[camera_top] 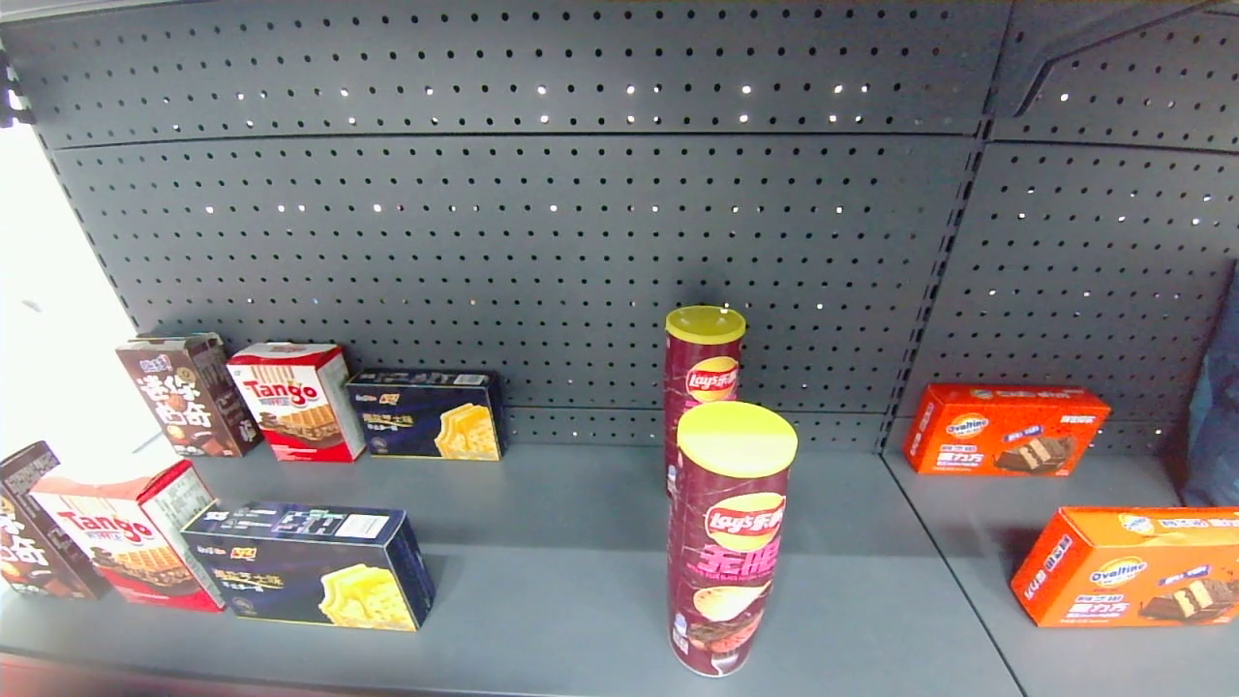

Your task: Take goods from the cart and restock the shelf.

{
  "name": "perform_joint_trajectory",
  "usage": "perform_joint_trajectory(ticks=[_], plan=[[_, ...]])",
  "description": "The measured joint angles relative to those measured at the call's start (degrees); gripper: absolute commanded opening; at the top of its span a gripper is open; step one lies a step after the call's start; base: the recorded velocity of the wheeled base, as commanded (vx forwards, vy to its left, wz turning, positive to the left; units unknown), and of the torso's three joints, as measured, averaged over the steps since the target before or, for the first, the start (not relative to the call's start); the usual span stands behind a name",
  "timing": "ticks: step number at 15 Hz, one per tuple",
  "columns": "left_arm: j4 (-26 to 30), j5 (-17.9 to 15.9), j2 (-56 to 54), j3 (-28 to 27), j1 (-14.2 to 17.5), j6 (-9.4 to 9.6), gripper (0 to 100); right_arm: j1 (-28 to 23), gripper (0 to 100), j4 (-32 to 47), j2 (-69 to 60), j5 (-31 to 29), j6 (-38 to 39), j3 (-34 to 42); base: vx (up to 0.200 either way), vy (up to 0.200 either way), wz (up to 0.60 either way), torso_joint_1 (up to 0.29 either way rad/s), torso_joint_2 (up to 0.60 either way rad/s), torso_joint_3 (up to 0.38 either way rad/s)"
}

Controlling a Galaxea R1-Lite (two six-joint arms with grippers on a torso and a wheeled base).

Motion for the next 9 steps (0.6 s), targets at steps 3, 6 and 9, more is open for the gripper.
perform_joint_trajectory(ticks=[3, 6, 9], plan=[[-0.2, -7.3, -5.9, 0.3, -4.0, -2.43, 100, 0.0, 100, 0.0, 0.0, 0.0, 0.0, 0.0, 0.0, 0.0, 0.0, 0.0, 0.0, 0.0], [-0.6, -18.4, -7.7, 1.2, -2.7, -2.22, 100, 0.0, 100, 0.0, 0.0, 0.0, 0.0, 0.0, 0.0, 0.0, 0.0, 0.0, 0.0, 0.0], [-0.8, -19.5, -6.4, 2.0, 1.9, -2.66, 100, 0.0, 100, 0.0, 0.0, 0.0, 0.0, 0.0, 0.0, 0.0, 0.0, 0.0, 0.0, 0.0]])
